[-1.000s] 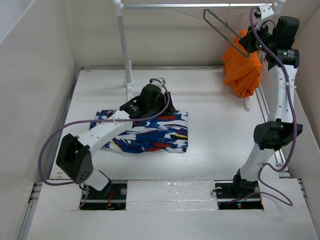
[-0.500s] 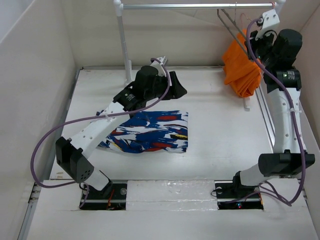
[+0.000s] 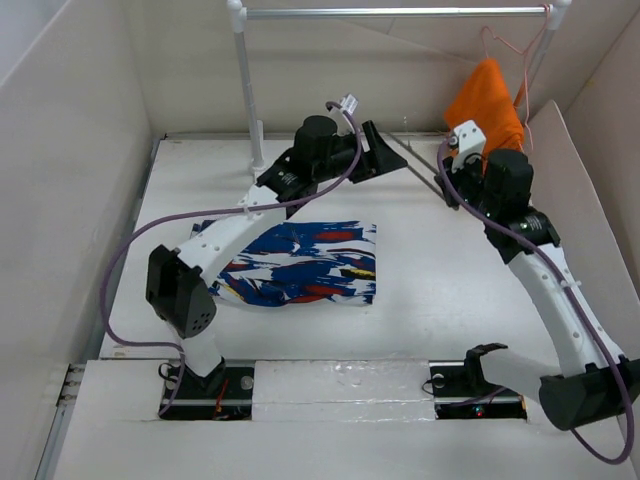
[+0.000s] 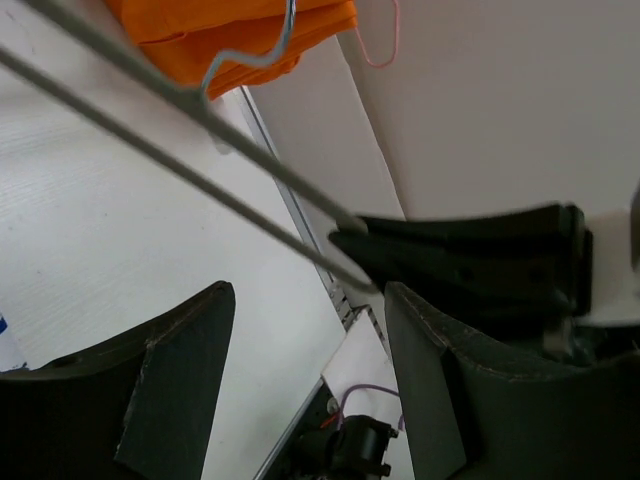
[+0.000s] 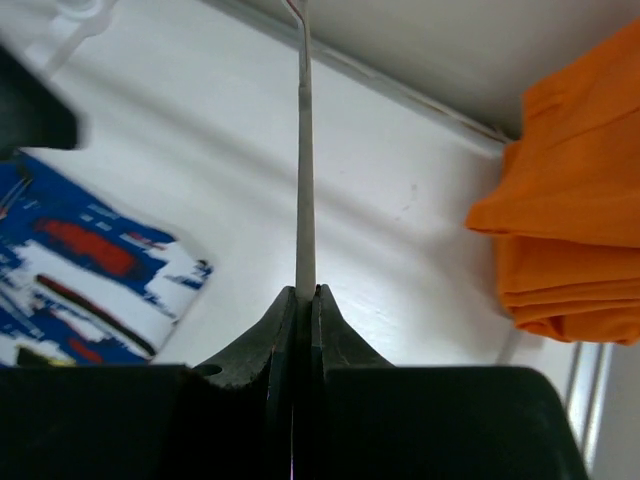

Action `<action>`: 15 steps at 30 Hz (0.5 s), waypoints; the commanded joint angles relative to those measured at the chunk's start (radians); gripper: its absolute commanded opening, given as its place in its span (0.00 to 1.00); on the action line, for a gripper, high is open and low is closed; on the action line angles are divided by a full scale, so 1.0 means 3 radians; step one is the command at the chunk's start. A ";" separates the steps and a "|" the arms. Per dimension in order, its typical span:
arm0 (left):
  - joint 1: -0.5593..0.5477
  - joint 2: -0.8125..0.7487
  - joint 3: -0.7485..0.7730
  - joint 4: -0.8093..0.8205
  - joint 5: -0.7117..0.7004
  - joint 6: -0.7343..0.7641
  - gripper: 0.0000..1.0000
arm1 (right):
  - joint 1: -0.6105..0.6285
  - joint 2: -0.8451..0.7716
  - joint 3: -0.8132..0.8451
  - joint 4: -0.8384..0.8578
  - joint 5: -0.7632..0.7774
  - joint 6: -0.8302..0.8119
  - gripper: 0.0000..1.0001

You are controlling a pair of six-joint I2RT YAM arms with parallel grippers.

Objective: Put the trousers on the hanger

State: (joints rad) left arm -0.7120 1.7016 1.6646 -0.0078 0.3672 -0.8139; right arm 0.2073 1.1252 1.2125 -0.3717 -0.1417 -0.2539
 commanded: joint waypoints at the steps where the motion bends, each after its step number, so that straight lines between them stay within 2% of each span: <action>1: -0.0040 0.0131 0.0178 0.0282 0.0101 -0.0247 0.58 | 0.0188 -0.0181 -0.0171 0.0304 0.0216 0.0171 0.00; 7: -0.0071 0.0408 0.0178 0.0449 0.0161 -0.0493 0.57 | 0.0485 -0.0304 -0.0324 0.0293 0.0401 0.0227 0.00; 11: -0.0071 0.0607 0.0362 0.0318 0.0152 -0.0539 0.54 | 0.0633 -0.0319 -0.0340 0.0308 0.0452 0.0268 0.00; 12: -0.0071 0.0617 0.0372 0.0312 0.0141 -0.0544 0.52 | 0.0709 -0.0330 -0.0350 0.0324 0.0553 0.0294 0.00; 13: -0.0071 0.0617 0.0373 0.0317 0.0111 -0.0554 0.47 | 0.0755 -0.0335 -0.0365 0.0319 0.0580 0.0294 0.00; 14: -0.0071 0.0602 0.0357 0.0328 0.0080 -0.0560 0.38 | 0.0802 -0.0330 -0.0365 0.0299 0.0610 0.0294 0.00; 15: -0.0071 0.0592 0.0317 0.0338 0.0070 -0.0575 0.35 | 0.0858 -0.0315 -0.0360 0.0258 0.0671 0.0289 0.00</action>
State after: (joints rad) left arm -0.7296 1.9121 1.7176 0.0395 0.3908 -0.9661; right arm 0.4232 1.0542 1.1000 -0.3656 0.0017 -0.1860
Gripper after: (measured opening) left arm 0.366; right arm 0.094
